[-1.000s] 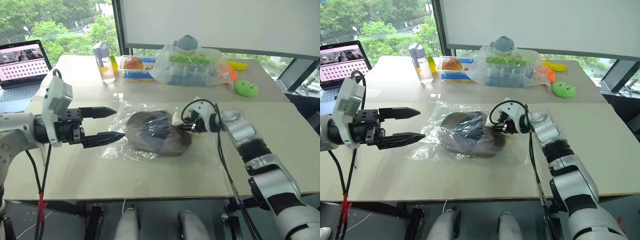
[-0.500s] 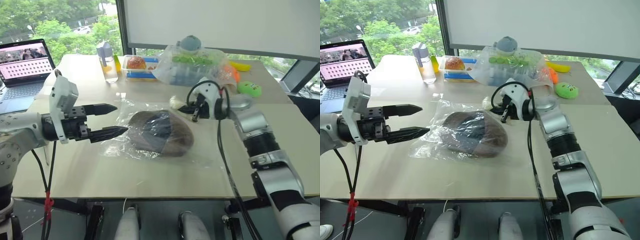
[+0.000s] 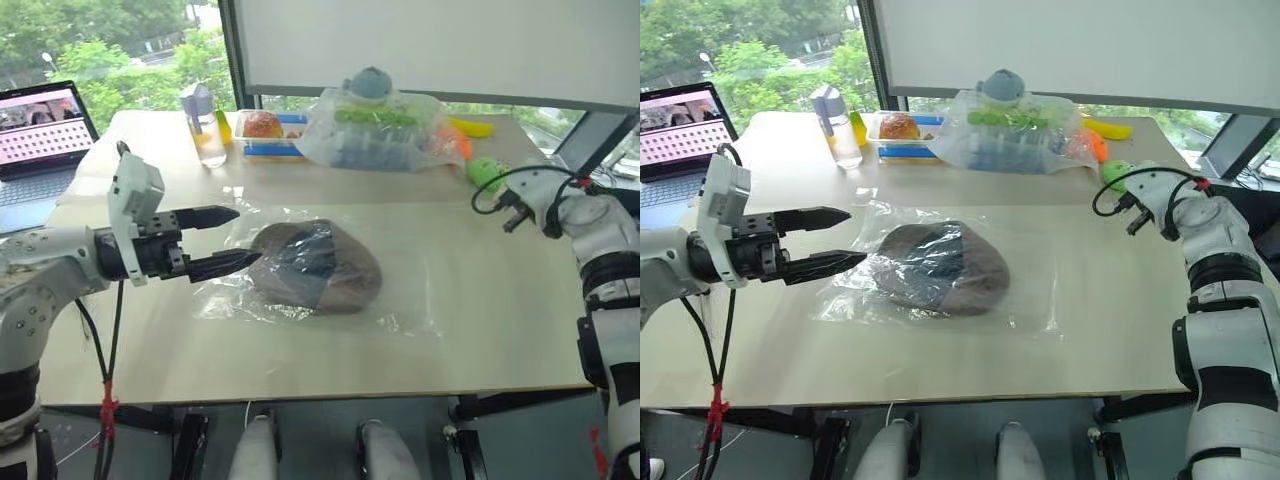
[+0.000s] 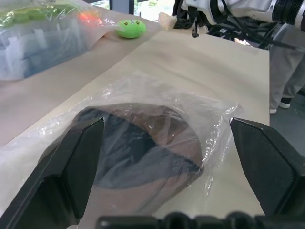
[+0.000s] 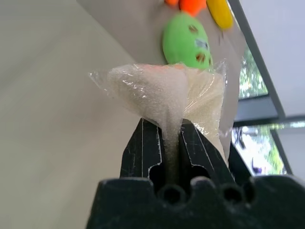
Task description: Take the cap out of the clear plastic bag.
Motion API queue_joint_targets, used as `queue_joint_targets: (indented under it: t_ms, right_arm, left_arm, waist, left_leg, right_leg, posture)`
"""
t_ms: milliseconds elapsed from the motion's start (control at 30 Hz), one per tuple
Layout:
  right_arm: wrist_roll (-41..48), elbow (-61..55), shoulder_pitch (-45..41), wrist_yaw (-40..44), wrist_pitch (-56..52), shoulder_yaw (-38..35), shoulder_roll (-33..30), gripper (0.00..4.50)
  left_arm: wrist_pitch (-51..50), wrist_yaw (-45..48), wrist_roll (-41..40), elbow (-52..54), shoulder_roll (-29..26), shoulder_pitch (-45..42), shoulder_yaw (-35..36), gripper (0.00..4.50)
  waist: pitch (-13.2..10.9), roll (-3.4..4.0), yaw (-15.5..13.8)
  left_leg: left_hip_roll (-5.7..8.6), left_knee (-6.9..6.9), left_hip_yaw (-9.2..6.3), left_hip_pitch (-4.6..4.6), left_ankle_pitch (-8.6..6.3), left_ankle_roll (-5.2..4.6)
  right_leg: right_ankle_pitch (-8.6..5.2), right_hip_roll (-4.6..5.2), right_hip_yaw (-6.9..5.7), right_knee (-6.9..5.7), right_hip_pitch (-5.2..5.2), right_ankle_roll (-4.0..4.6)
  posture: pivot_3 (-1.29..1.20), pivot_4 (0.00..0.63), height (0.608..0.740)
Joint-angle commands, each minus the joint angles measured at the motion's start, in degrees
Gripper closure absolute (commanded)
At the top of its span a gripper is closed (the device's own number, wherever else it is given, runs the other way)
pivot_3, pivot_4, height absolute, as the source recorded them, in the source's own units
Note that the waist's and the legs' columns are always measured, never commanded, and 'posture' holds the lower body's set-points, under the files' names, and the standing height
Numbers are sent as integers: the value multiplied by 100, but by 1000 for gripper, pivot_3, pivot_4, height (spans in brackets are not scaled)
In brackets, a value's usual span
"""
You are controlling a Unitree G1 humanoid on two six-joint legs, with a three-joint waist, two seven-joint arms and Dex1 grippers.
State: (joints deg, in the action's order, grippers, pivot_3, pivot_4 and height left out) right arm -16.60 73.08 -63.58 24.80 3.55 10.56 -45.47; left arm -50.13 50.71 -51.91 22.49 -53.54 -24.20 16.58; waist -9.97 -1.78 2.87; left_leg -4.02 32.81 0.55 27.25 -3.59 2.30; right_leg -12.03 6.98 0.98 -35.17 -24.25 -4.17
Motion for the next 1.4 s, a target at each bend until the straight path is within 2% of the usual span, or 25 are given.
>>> queue_joint_targets:
  t_ms: [33, 333, 400, 433, 533, 567, 767, 867, 933, 1000, 1067, 1133, 1167, 1233, 1400]
  right_arm:
    - [34, 179, 143, -436, 7, -212, -191, 4454]
    - [67, 319, 499, -582, -317, -429, -506, 4454]
    - [232, 293, 493, -408, -332, -604, -470, 3558]
    - [258, 274, 482, -362, -335, -650, -464, 3439]
    - [427, 182, 393, -125, -328, -837, -475, 2291]
    - [445, 151, 365, -78, -321, -870, -489, 2092]
    - [573, -180, 115, 531, -410, -988, -632, 37]
    - [1248, -1468, 100, 2763, -1379, -1055, -632, 37]
    - [1788, -2777, 521, 3836, -2038, -1046, -664, 37]
    - [2956, -5430, 1274, 4661, -3540, -947, -773, 37]
    - [3663, -7207, 1624, 4843, -4604, -798, -702, 37]
    - [3825, -8050, 1746, 4732, -4892, -602, -536, 37]
    - [3866, -8434, 1758, 4577, -4981, -369, -262, 37]
    - [3810, -8956, 1828, 4347, -5054, 146, 143, 37]
    - [3591, -9316, 2011, 3974, -4990, 858, 646, 37]
  left_arm:
    - [144, -59, 46, 178, 16, 3, 39, 0]
    - [88, -135, -4, 194, 102, 1, -78, 0]
    - [40, -42, -92, 191, 119, -30, -130, 0]
    - [33, 9, -129, 193, 122, -37, -150, 0]
    - [80, 90, -90, 155, 102, -47, -190, 0]
    - [92, 101, -65, 130, 101, -52, -196, 0]
    - [174, 106, 71, -41, 170, -173, -284, 0]
    - [-114, 73, -436, 50, 170, -120, 30, 0]
    - [-200, 118, -634, 130, 117, -9, 165, 0]
    - [-208, 109, -597, 105, 65, 155, 200, 0]
    - [-175, 103, -482, 58, 33, 265, 144, 0]
    - [-153, 103, -397, 28, 29, 279, 41, 0]
    - [-157, 131, -414, 14, 49, 236, -14, 0]
    - [-121, 207, -359, -92, 38, 129, -110, 0]
    - [14, 388, -45, -404, -42, -64, -301, 0]
  waist:
    - [0, 0, -5]
    - [-4, 6, -28]
    - [-4, 6, -19]
    - [-4, 7, -4]
    - [-4, 7, 13]
    - [-4, 7, 13]
    - [-5, 9, 6]
    - [-8, 14, 12]
    - [-8, 16, 17]
    - [-8, 16, -27]
    - [-8, 17, -54]
    - [-8, 18, -71]
    - [-8, 17, -98]
    - [-3, 9, -140]
    - [-2, 8, -273]
  left_leg:
    - [0, 2, 0, 0, 0, 0]
    - [4, 13, 0, 0, 0, 0]
    - [4, 14, 0, 0, 0, -1]
    - [4, 15, 0, 0, 1, -1]
    - [5, 14, 0, -4, 1, -2]
    - [4, 14, 0, -4, 1, -2]
    - [5, 16, 0, -4, 1, -2]
    - [5, 16, 1, -3, 1, -2]
    - [4, 15, 0, -4, 2, -3]
    - [2, 11, -4, -4, 1, -3]
    - [3, 11, -7, -9, 1, -3]
    - [0, 12, -12, -14, 0, -2]
    - [-1, 13, -18, -15, -1, 0]
    - [-3, 13, -18, -30, -3, 3]
    - [1, 22, -7, -34, -5, 6]
  right_leg:
    - [0, 0, 0, 0, 1, -2]
    - [8, 1, 5, 2, 6, -9]
    - [8, 1, 6, 3, 9, -9]
    - [8, 1, 6, 3, 8, -9]
    - [8, 0, 9, -1, 8, -9]
    - [8, 0, 9, 0, 8, -9]
    - [8, 0, 10, -1, 8, -10]
    - [8, 0, 11, 0, 8, -10]
    - [8, -1, 13, -5, 4, -9]
    - [2, -3, 12, -16, 1, -8]
    - [-3, -4, 12, -53, -3, -1]
    - [-31, -6, 9, -89, -17, -4]
    - [-51, -8, 4, -93, -19, 17]
    - [-53, -7, -4, -92, -7, 23]
    - [-49, 8, -12, -64, -7, 29]
  posture:
    - [0, 150, 740]
    - [0, 150, 740]
    - [0, 150, 740]
    - [0, 150, 740]
    - [0, 150, 740]
    - [0, 150, 740]
    - [0, 150, 740]
    - [0, 150, 740]
    - [0, 150, 740]
    - [0, 150, 740]
    - [0, 150, 740]
    - [0, 150, 740]
    - [0, 150, 740]
    - [0, 150, 740]
    - [0, 150, 740]
